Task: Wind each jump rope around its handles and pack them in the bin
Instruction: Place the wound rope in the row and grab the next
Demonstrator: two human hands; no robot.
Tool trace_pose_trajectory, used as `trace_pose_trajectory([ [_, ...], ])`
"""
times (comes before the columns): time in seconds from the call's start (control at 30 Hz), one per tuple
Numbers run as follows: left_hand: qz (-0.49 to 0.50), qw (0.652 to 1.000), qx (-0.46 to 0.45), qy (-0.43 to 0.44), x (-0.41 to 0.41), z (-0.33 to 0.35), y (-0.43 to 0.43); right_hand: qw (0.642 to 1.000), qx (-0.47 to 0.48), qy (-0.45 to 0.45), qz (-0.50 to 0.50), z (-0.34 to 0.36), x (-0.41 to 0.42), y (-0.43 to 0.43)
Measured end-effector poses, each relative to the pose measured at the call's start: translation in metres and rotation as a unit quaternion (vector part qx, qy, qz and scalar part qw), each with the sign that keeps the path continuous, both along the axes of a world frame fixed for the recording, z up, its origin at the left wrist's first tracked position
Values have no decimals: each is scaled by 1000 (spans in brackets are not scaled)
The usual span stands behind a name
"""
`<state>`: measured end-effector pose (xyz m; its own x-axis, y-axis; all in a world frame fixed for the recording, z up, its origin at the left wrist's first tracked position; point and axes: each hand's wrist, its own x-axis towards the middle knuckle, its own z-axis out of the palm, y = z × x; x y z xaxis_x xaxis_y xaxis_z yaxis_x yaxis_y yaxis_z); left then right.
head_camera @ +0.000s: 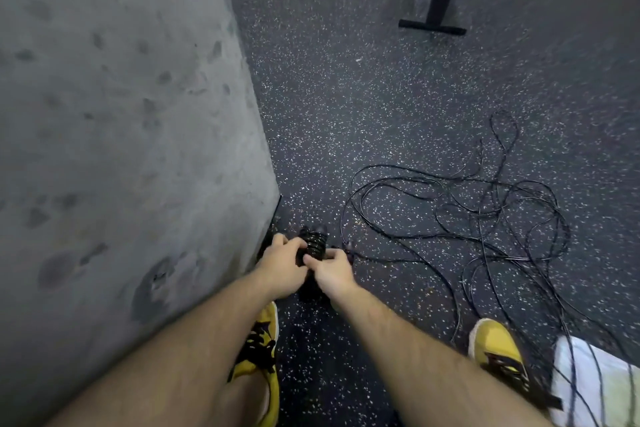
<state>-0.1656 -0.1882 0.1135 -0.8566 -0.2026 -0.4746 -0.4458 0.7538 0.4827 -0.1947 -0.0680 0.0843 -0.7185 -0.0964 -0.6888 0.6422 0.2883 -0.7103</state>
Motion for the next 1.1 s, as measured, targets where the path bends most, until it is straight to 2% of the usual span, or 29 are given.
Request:
trace_pose_trajectory([
  [0.2,93,995,7,44,13,-69,6,999,38,26,12,-55,-13,-23],
  [0.37,68,991,63,-93,14,-95,5,987,77,39,135,-80,-13,-20],
  [0.43,79,992,39,-95,15,-97,6,984,74,48,157,-79,-6,-12],
  [0.57,50,997,-46,-31,18,-94,18,979,84,86,166,-64,10,17],
  [0.67,-10,999,-23,27,26,-94,49,976,110,108,152,-54,24,53],
  [0.73,-64,997,5,35,37,-97,79,977,131,111,124,-51,38,81],
  [0.97,-155,979,118,-57,95,-122,194,974,217,46,33,-82,130,187],
  [1.1,-170,973,111,-110,128,-142,240,942,335,15,0,-112,186,231],
])
